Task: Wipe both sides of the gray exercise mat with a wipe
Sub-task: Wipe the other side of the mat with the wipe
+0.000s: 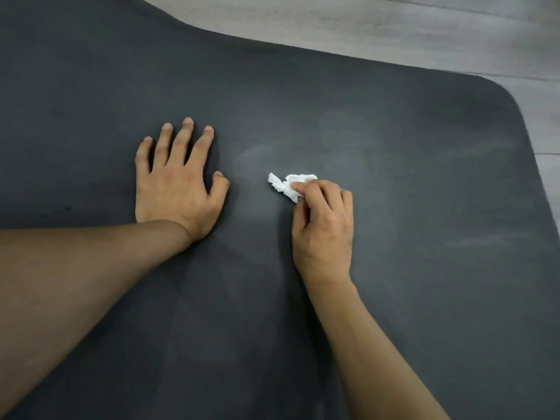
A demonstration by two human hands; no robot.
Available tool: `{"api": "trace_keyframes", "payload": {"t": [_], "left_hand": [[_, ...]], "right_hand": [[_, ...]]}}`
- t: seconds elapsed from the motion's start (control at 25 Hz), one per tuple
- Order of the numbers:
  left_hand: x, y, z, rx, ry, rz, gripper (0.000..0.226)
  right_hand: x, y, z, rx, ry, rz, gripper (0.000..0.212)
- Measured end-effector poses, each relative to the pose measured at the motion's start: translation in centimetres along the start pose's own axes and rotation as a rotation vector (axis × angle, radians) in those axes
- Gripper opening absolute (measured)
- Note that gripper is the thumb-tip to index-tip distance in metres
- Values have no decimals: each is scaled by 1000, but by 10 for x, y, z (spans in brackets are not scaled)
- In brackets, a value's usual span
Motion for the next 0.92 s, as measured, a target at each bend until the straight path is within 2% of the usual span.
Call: {"api": "trace_keyframes", "payload": {"t": [0.16,0.28,0.52,0.6,0.68,0.76,0.8,0.84,0.92], "left_hand": [[1,3,1,7,29,-9,68],[18,-6,6,38,77,-12,66],[156,-38,17,57,207,-134,73],[170,-39,16,42,222,-129,74],[166,-39,14,3,206,-129,75],[164,-38,17,-13,206,-125,75],[163,-37,18,-21,212,-123,75],[164,-35,19,-26,213,-121,75],[164,-36,19,-28,212,-115,75]], "right_hand": [[-5,11,-2,11,-42,13,25],[-4,10,0,28,0,12,23],[-8,9,0,37,-4,35,22],[-5,11,-2,14,9,27,21],[-8,3,-4,-64,-31,-28,20],[-29,-17,20,-7,-113,40,21],[-48,-27,45,92,-92,95,25],[-66,-40,68,200,31,132,29],[-81,-43,96,372,410,169,33]]}}
Point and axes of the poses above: each hand's wrist, its own x-axis away from the middle knuckle, its own y-axis out of the palm, z = x × y, the point moved 1 cm from there along -x, towards the middle knuckle, and after that the axes turned 7 degrees about z, right-handed, at the moved point
